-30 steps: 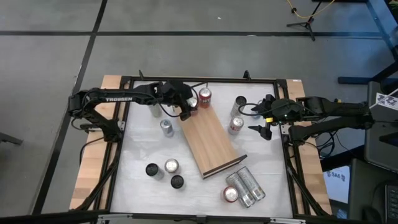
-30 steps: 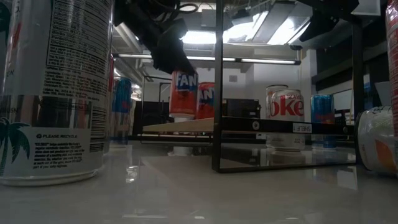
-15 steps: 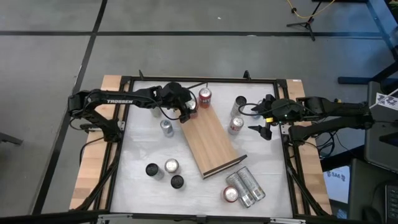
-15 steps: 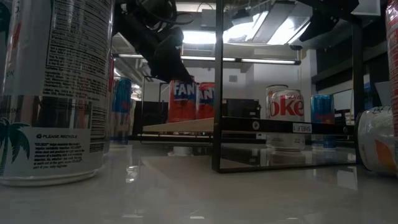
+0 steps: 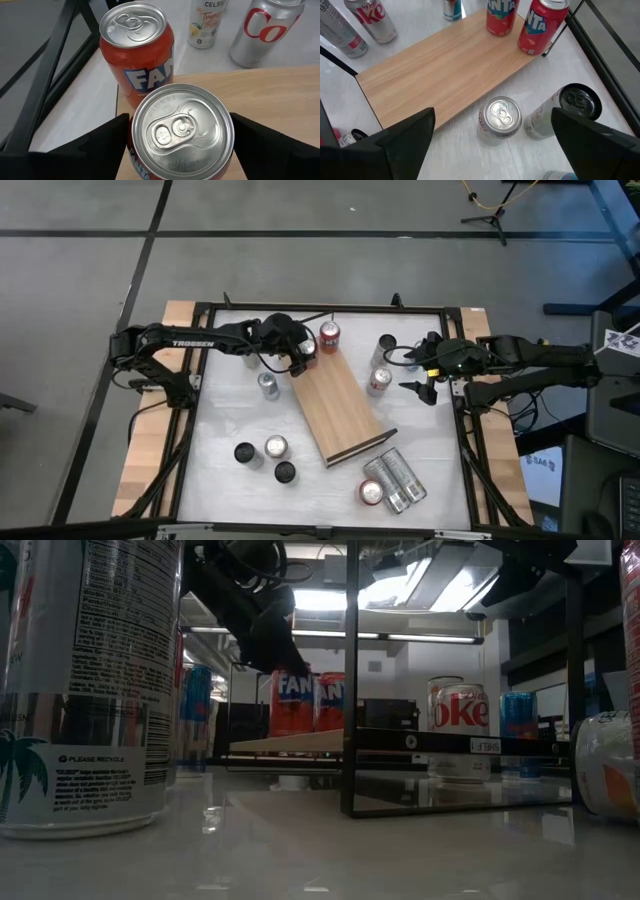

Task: Place canned beverage on shelf
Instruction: Align the left orange soda can with the other orange soda can

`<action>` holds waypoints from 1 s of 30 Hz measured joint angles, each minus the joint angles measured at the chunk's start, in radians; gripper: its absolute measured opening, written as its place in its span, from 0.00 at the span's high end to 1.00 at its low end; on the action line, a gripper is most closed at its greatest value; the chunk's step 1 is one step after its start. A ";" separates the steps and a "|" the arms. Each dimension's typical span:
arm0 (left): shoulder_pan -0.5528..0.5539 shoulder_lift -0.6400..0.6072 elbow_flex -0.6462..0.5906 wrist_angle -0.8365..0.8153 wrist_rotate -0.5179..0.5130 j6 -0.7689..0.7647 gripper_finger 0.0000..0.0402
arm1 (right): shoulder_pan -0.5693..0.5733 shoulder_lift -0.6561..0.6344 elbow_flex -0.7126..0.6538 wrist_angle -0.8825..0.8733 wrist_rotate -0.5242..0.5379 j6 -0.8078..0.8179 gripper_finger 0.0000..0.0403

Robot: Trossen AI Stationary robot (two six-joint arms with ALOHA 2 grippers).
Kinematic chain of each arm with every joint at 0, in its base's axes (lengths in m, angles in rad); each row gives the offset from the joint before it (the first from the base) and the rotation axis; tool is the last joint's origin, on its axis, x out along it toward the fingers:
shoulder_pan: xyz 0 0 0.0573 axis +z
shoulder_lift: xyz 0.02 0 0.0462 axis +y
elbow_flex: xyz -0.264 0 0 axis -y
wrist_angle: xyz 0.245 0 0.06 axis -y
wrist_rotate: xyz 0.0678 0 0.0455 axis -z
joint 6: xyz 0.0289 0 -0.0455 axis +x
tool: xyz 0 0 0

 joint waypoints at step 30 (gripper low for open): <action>0.001 0.001 0.003 0.015 0.006 -0.044 0.05 | 0.000 0.000 0.000 0.000 0.000 0.000 0.03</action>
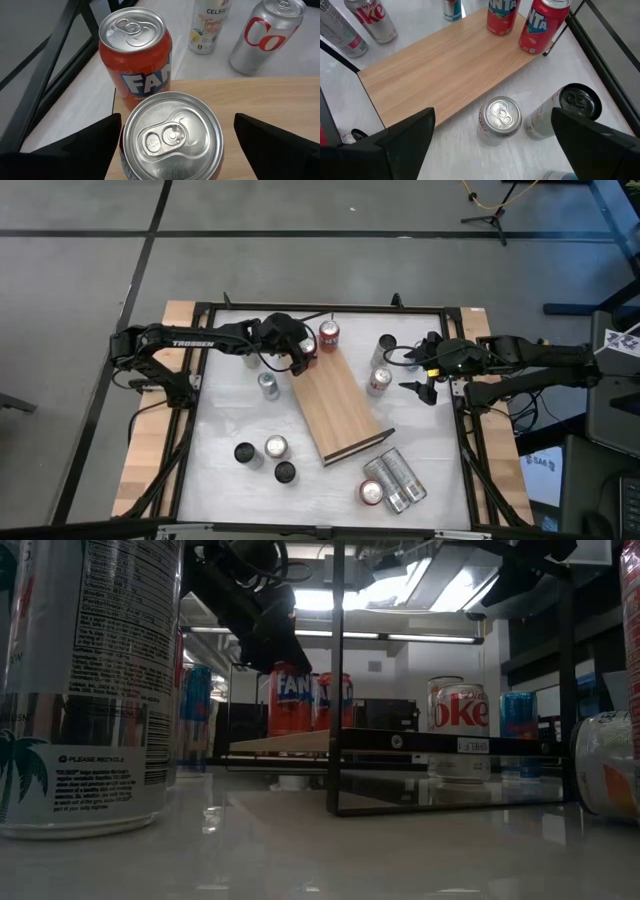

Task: Place canned beverage on shelf
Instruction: Align the left orange soda can with the other orange soda can

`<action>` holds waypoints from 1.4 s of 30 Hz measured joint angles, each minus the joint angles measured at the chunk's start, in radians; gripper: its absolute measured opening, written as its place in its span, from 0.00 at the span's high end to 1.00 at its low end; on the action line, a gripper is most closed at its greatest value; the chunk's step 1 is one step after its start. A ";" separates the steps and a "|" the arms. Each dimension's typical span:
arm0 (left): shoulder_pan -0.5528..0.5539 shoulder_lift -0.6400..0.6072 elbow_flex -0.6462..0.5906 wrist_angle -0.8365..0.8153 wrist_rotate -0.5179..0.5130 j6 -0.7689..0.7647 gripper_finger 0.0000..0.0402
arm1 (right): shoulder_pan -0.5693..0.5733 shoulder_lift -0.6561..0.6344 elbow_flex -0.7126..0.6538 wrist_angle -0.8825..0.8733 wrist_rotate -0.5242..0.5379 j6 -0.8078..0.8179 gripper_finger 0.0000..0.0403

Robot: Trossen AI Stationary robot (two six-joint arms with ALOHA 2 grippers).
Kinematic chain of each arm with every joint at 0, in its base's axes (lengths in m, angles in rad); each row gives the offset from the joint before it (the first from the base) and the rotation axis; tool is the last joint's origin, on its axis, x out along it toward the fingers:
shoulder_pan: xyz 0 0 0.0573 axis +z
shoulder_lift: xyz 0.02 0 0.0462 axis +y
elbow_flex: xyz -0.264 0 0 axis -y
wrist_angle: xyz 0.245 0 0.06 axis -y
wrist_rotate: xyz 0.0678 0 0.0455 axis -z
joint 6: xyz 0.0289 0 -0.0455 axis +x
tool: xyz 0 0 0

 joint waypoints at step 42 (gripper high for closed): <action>-0.129 0.000 0.184 -0.335 -0.264 -0.192 0.05 | 0.000 0.000 0.000 0.000 0.000 0.000 0.03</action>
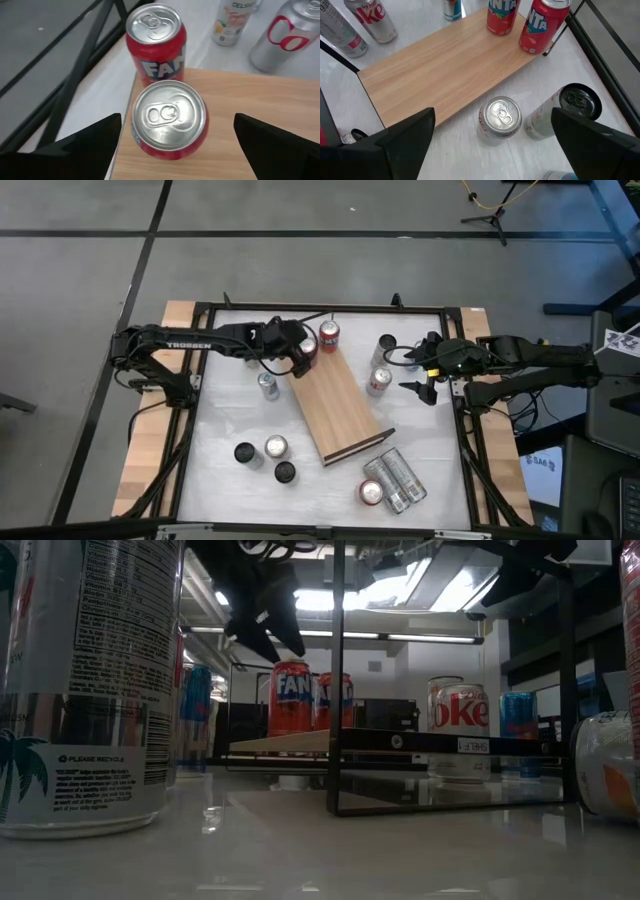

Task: Place canned beverage on shelf
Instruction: Align the left orange soda can with the other orange soda can

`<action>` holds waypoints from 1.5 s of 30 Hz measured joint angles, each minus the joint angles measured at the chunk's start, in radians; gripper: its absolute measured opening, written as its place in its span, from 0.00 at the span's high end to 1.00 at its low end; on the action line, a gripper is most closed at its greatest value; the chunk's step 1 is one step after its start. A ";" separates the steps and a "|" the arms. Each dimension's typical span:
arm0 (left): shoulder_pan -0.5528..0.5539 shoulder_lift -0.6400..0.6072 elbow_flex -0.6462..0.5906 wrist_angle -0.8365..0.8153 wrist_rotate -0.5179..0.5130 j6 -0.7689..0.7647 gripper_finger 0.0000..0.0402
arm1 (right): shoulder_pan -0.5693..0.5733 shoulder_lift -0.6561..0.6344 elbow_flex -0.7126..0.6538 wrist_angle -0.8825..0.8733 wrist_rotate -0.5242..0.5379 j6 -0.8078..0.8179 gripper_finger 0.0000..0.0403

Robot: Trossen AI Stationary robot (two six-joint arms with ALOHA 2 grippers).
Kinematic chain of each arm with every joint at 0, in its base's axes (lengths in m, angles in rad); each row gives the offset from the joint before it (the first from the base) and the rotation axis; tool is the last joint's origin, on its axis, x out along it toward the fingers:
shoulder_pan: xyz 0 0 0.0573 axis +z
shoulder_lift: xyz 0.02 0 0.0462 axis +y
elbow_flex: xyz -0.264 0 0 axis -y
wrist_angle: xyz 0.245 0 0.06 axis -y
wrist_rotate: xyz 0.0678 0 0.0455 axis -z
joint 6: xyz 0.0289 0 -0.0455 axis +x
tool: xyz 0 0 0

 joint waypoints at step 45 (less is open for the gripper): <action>-0.005 -0.001 -0.053 0.069 -0.082 -0.260 0.05 | 0.000 0.000 0.000 0.001 0.000 0.000 0.03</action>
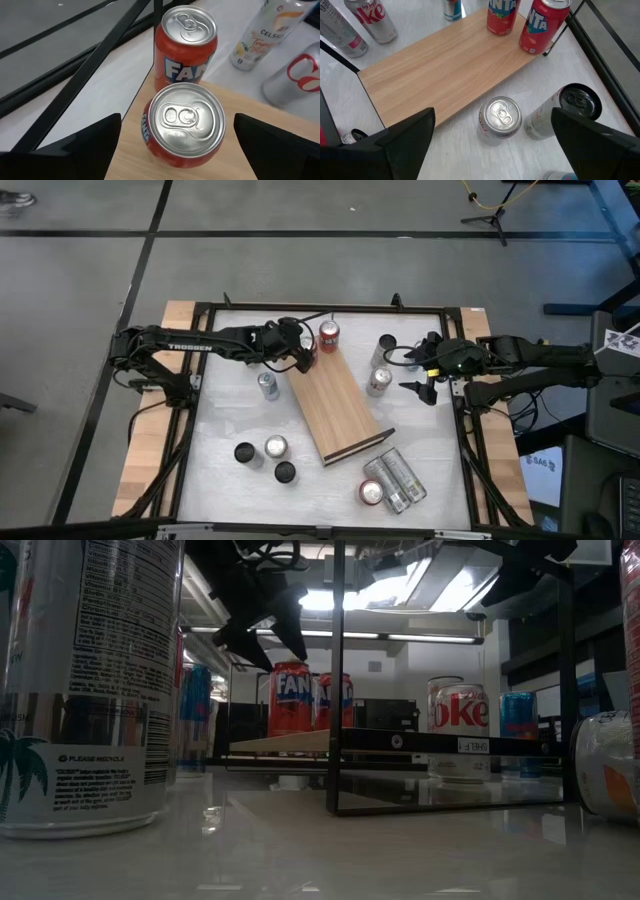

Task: Place canned beverage on shelf
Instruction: Align the left orange soda can with the other orange soda can

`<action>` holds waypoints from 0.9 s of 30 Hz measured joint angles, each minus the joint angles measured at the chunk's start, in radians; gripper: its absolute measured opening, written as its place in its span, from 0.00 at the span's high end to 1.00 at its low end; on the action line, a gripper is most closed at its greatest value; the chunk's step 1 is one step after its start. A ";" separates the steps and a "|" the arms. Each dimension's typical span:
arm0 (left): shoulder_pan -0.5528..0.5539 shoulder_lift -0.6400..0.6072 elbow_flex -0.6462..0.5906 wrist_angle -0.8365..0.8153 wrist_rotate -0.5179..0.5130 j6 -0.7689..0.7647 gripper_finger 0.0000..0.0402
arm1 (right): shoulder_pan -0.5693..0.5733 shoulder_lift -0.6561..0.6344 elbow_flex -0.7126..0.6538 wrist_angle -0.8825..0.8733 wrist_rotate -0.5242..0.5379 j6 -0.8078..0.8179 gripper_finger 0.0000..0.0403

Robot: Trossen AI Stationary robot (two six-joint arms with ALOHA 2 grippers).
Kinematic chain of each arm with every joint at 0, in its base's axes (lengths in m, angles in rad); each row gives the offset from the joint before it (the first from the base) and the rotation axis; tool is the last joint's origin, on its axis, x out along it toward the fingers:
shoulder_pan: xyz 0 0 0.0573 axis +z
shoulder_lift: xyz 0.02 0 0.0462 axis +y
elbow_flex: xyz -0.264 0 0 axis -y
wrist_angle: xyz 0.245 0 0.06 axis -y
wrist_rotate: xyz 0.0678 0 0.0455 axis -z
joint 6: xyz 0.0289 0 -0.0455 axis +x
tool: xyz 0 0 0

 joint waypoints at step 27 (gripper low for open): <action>-0.006 0.086 0.000 0.043 -0.037 -0.044 0.08 | 0.000 0.000 0.000 0.000 0.000 -0.010 0.03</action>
